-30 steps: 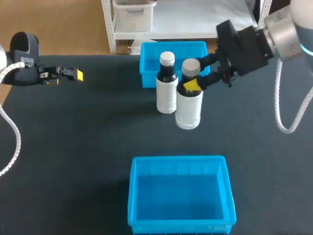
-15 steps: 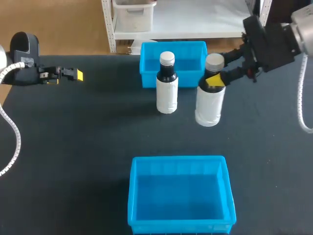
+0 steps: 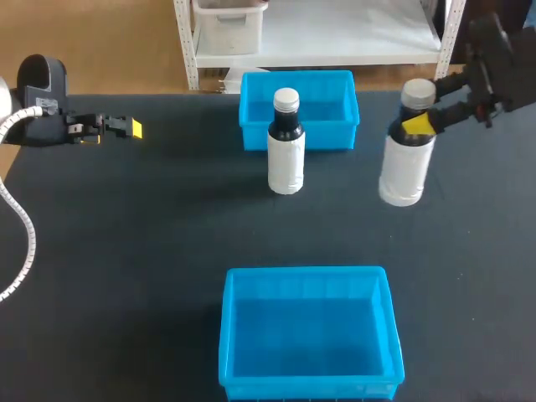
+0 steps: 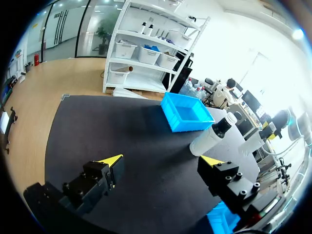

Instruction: Pick up the bottle, and place it in the far bin if it is heavy, or in the near bin if it is light.

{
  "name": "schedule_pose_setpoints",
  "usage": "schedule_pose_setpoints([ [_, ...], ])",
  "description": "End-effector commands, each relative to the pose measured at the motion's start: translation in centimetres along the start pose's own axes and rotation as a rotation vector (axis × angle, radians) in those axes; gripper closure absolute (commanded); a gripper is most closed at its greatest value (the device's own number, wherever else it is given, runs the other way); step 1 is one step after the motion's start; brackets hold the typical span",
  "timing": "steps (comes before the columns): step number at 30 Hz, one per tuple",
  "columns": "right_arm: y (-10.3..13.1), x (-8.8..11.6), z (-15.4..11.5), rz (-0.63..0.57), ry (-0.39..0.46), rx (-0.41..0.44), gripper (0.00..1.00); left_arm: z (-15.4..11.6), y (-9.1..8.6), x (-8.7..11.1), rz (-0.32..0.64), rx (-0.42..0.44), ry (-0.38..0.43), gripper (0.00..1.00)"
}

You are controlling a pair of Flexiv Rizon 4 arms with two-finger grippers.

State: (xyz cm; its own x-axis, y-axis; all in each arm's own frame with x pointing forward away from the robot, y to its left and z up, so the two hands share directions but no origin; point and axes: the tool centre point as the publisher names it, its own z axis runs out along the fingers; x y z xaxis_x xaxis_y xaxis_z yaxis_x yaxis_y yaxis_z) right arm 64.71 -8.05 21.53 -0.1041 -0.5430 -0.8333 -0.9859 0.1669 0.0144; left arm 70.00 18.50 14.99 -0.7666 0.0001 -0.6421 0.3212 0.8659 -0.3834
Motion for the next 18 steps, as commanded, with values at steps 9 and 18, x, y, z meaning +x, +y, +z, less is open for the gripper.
schedule_pose_setpoints([
  [9, -1.0, 1.6, -3.9, 0.015, -0.01, 0.019, 1.0, 0.0, 0.0, 0.0, 0.0, 0.0, 0.0, 0.0],
  [18, -2.4, 2.4, -5.0, 0.021, -0.013, 0.025, 1.0, 0.0, 0.0, 0.0, 0.0, 0.0, 0.0, 0.0],
])
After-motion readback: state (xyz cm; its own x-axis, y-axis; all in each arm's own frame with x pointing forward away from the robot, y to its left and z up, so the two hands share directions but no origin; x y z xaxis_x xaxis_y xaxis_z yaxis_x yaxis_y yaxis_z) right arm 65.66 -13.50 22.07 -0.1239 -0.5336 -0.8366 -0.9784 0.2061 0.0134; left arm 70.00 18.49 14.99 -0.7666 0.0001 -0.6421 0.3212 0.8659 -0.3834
